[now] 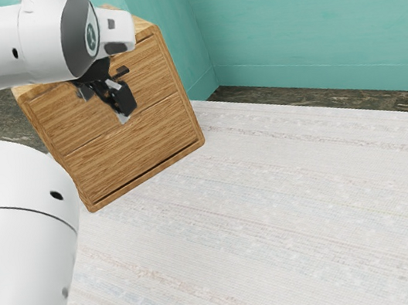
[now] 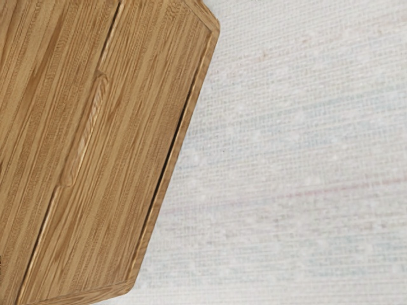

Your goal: Pull the drawer handle with one arm to open the drawer

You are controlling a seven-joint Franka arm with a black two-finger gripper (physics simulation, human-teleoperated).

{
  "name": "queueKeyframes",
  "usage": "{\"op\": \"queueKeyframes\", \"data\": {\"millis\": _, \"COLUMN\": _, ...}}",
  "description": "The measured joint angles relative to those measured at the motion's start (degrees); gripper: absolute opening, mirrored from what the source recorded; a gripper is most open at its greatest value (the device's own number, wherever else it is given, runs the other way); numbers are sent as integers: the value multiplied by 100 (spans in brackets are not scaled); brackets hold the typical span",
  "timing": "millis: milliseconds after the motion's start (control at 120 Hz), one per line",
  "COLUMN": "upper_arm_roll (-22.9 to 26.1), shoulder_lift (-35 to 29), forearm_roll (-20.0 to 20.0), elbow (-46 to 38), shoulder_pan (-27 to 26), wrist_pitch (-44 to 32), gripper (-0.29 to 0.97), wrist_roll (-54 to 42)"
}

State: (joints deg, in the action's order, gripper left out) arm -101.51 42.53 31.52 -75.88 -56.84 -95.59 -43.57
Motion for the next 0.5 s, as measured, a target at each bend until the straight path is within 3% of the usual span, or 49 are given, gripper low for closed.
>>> {"op": "queueKeyframes", "data": {"millis": 108, "upper_arm_roll": 279, "shoulder_lift": -150, "forearm_roll": -149, "elbow": 11, "shoulder_pan": 258, "wrist_pitch": -576, "gripper": 67, "wrist_roll": -930}}
{"op": "queueKeyframes", "data": {"millis": 225, "upper_arm_roll": 347, "shoulder_lift": -215, "forearm_roll": 146, "elbow": -6, "shoulder_pan": 440, "wrist_pitch": -1124, "gripper": 67, "wrist_roll": -1708}}
{"op": "queueKeyframes", "data": {"millis": 358, "upper_arm_roll": 776, "shoulder_lift": -190, "forearm_roll": 485, "elbow": 31, "shoulder_pan": 1098, "wrist_pitch": -1520, "gripper": 67, "wrist_roll": -2450}}
{"op": "queueKeyframes", "data": {"millis": 500, "upper_arm_roll": 1124, "shoulder_lift": -189, "forearm_roll": 753, "elbow": 47, "shoulder_pan": 1305, "wrist_pitch": -1806, "gripper": 67, "wrist_roll": -3124}}
